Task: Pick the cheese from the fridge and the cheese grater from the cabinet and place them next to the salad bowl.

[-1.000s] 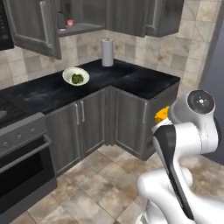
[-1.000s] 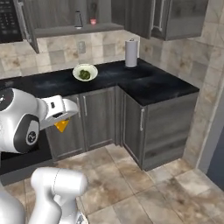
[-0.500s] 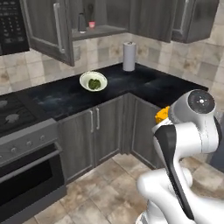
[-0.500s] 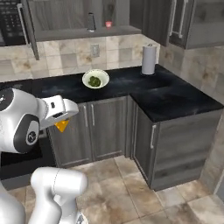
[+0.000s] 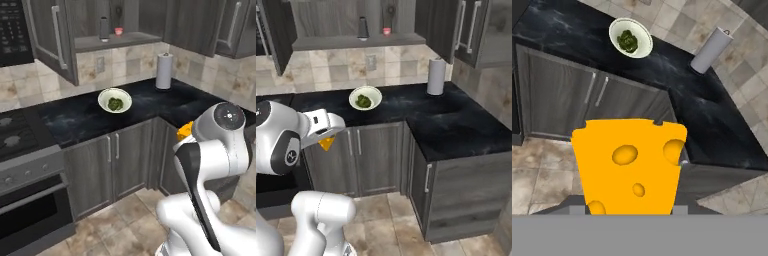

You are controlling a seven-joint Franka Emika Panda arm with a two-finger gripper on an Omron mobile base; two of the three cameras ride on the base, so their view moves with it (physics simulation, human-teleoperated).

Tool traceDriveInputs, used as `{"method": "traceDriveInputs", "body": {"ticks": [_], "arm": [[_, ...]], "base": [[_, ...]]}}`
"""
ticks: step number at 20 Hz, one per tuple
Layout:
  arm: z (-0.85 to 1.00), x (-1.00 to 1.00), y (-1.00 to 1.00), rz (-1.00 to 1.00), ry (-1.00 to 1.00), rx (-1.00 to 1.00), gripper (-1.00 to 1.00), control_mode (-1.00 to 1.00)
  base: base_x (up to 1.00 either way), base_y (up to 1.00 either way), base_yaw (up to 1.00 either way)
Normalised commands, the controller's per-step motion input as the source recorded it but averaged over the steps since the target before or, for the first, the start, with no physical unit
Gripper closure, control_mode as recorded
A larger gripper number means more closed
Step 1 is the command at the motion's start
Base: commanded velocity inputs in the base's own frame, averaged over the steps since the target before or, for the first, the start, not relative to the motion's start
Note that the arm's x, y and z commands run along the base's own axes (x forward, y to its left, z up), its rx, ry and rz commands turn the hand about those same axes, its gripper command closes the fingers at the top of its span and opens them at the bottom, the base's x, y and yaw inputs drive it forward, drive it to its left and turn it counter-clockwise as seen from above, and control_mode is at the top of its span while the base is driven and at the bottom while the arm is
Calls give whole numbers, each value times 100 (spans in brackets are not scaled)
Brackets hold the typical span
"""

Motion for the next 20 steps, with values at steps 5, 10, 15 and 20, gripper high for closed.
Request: {"method": "traceDriveInputs", "body": {"ticks": [5,10,15,20], "arm": [[0,0,0,0,0,0,100,100],[0,0,0,0,0,0,100,100],[0,0,0,0,0,0,100,100],[0,0,0,0,0,0,100,100]], "base": [[65,-33,27],[68,-12,26],[66,-10,24],[64,-16,25]]}}
